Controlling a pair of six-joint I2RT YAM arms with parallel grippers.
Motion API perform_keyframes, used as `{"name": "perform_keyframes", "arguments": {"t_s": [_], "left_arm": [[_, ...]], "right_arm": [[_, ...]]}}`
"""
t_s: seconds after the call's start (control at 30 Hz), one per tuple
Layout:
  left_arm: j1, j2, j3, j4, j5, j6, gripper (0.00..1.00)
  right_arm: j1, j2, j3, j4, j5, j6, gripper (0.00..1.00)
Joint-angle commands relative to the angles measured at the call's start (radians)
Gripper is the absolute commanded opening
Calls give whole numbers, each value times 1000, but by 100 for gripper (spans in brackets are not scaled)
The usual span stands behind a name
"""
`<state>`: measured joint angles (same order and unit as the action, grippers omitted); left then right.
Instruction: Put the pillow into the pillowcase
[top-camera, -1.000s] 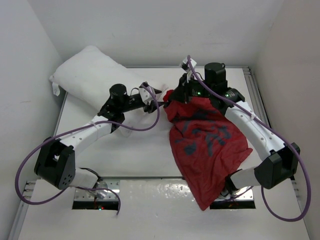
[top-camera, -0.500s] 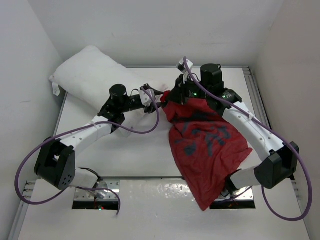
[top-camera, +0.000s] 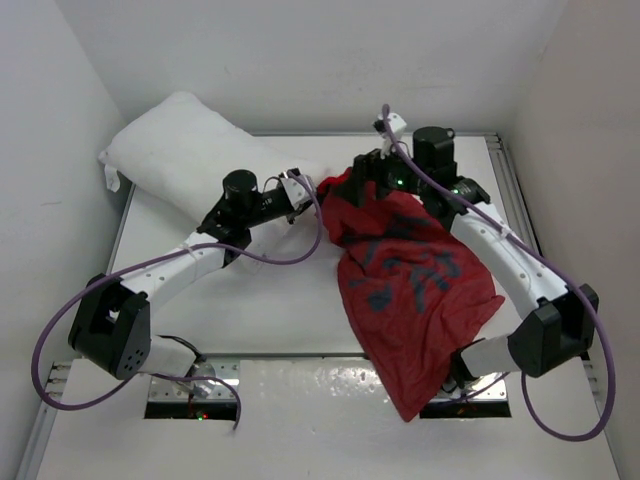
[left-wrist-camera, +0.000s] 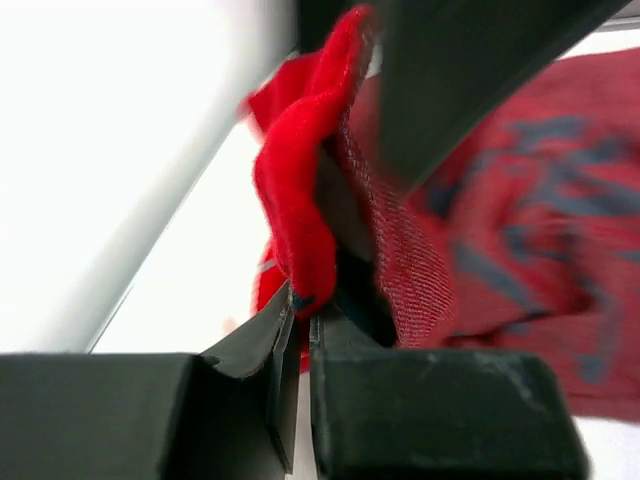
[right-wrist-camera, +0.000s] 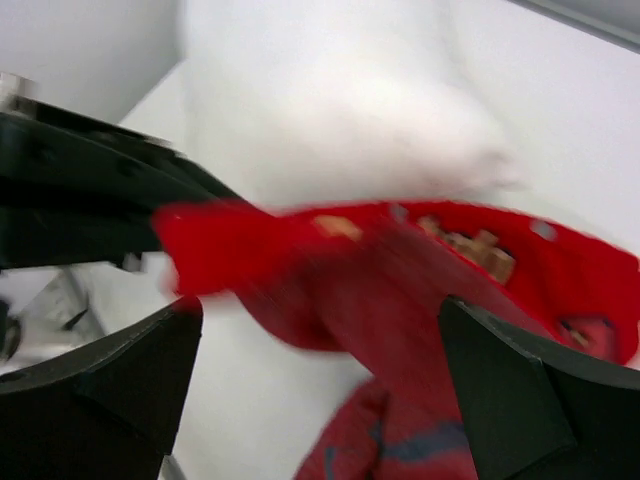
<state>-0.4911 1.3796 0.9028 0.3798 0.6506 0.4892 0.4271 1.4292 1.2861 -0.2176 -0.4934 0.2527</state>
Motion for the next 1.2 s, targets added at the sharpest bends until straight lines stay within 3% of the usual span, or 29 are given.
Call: {"name": "perform_keyframes", "arguments": {"t_s": [0.0,0.1,0.2,0.27,0.3,0.4,0.47,0.57,0.63,0.73,0.87,0.9,0.97,1.0,1.07,1.1,1.17], "left_arm": [[5,-1,30,39,-311,-34,0],[20,-1,33,-1,-442,-15,0],[25,-16,28,-19,-422,-8,0],[23,-24,22,-18,-402,-9,0],[22,-25,22,-16,-399,-12,0],[22,-24,21,-10,-404,-12,0],[25,-24,21,-5,-414,-6,0],[31,-27,24,2,-420,-8,0],[34,-30,22,7,-425,-5,0],[39,-25,24,13,-428,9,0],[40,-22,22,33,-434,11,0],[42,-24,21,39,-437,9,0],[45,-30,15,50,-446,9,0],[46,-31,15,51,-451,9,0],[46,-37,11,54,-488,26,0],[48,-37,10,56,-517,40,0],[46,-36,10,93,-627,57,0]], "right_arm": [[-99,-104,-43,14,91,62,99],[-188,-170,-137,9,113,89,99],[-220,-168,-166,-93,179,37,99],[-225,-148,-182,-178,270,-10,93],[-232,-148,-224,-186,292,-12,88],[-281,-157,-321,-151,370,13,91],[-315,-158,-418,-141,458,81,99],[-381,-127,-519,-219,674,285,99],[-415,-119,-554,-271,737,341,99],[-422,-133,-643,-229,789,396,99],[-475,-78,-703,-186,731,434,97],[-484,-60,-705,-178,710,436,93],[-491,-7,-703,-155,662,436,75],[-502,2,-700,-149,652,436,51],[-516,-1,-686,-118,632,421,22],[-533,-15,-671,-99,631,410,0],[-547,-53,-592,-89,656,353,0]]}}
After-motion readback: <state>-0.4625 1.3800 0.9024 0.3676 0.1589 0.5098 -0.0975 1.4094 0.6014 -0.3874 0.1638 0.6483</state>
